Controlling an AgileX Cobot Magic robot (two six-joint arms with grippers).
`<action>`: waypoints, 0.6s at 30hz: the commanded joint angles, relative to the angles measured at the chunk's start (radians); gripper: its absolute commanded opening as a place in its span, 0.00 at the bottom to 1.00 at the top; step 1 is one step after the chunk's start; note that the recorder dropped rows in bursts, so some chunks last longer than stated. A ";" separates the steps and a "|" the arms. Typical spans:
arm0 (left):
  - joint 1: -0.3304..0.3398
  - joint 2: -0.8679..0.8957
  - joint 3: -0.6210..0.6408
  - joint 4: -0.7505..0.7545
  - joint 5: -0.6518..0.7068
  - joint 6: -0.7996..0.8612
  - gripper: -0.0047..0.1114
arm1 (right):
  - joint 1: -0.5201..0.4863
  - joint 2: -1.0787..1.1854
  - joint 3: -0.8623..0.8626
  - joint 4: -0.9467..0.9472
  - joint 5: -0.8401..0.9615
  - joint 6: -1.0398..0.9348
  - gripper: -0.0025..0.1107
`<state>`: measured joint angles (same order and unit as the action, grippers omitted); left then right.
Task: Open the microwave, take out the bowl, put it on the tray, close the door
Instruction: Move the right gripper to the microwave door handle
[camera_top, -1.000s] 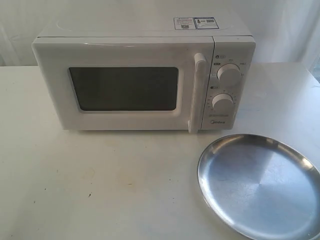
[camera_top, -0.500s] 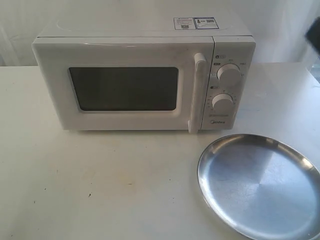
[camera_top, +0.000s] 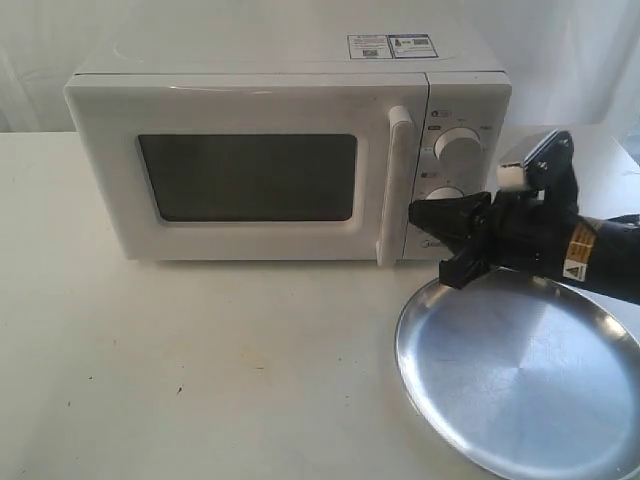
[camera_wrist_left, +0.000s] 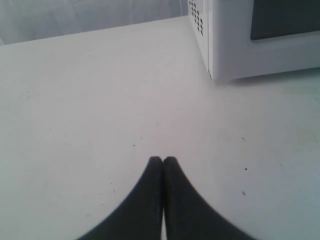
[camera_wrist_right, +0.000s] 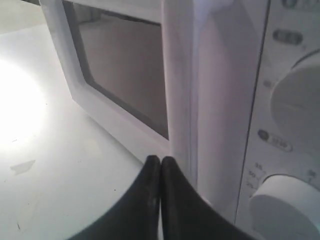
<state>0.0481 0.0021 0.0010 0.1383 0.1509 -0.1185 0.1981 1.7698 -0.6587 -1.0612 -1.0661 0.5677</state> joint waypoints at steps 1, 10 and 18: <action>-0.001 -0.002 -0.001 -0.003 -0.002 -0.006 0.04 | 0.001 0.145 -0.082 -0.073 -0.077 -0.070 0.06; -0.001 -0.002 -0.001 -0.003 -0.002 -0.006 0.04 | 0.001 0.169 -0.145 -0.069 -0.079 -0.087 0.53; -0.001 -0.002 -0.001 -0.003 -0.002 -0.006 0.04 | 0.001 0.138 -0.167 -0.076 -0.066 -0.094 0.48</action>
<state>0.0481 0.0021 0.0010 0.1383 0.1509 -0.1185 0.2022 1.9380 -0.7983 -1.2428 -1.1508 0.4821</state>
